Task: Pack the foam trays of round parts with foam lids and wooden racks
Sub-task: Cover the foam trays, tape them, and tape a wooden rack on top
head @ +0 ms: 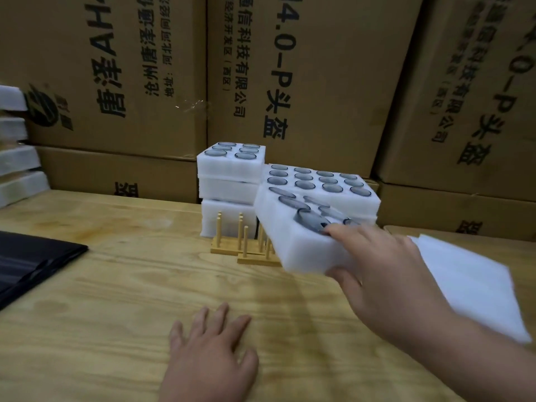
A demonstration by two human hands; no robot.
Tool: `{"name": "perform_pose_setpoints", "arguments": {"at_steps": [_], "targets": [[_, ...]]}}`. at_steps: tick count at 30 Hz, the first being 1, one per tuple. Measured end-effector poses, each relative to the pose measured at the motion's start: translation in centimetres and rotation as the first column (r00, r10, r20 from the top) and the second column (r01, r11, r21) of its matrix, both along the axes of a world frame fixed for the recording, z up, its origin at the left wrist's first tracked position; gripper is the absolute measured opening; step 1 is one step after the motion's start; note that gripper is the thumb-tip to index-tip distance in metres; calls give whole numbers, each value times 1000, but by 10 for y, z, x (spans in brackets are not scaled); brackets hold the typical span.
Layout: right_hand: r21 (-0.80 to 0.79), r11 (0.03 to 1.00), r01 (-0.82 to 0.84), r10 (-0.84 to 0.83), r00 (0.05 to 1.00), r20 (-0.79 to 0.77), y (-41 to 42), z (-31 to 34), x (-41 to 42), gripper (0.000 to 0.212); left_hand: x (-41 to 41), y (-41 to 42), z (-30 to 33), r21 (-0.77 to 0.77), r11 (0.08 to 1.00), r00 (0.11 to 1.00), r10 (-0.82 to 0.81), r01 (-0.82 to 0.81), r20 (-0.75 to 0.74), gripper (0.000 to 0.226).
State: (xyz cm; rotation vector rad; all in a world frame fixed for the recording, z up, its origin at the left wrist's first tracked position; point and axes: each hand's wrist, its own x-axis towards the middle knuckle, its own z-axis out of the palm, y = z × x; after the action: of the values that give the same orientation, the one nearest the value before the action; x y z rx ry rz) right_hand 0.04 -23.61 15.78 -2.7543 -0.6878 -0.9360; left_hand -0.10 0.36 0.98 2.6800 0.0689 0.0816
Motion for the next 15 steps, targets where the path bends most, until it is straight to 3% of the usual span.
{"name": "perform_pose_setpoints", "arguments": {"at_steps": [6,12,15], "targets": [[-14,999,-42,44,988,151,-3,-29,-48,62,-4,-2,2,13,1000,1000,12,-12,-10,76],[-118,993,-16,17,1000,7,4,-78,-71,43,-6,0,-2,16,999,999,36,-36,26,71],[-129,991,-33,38,999,39,5,-94,-74,35,-9,1,-5,4,999,998,38,-38,47,66]]}}
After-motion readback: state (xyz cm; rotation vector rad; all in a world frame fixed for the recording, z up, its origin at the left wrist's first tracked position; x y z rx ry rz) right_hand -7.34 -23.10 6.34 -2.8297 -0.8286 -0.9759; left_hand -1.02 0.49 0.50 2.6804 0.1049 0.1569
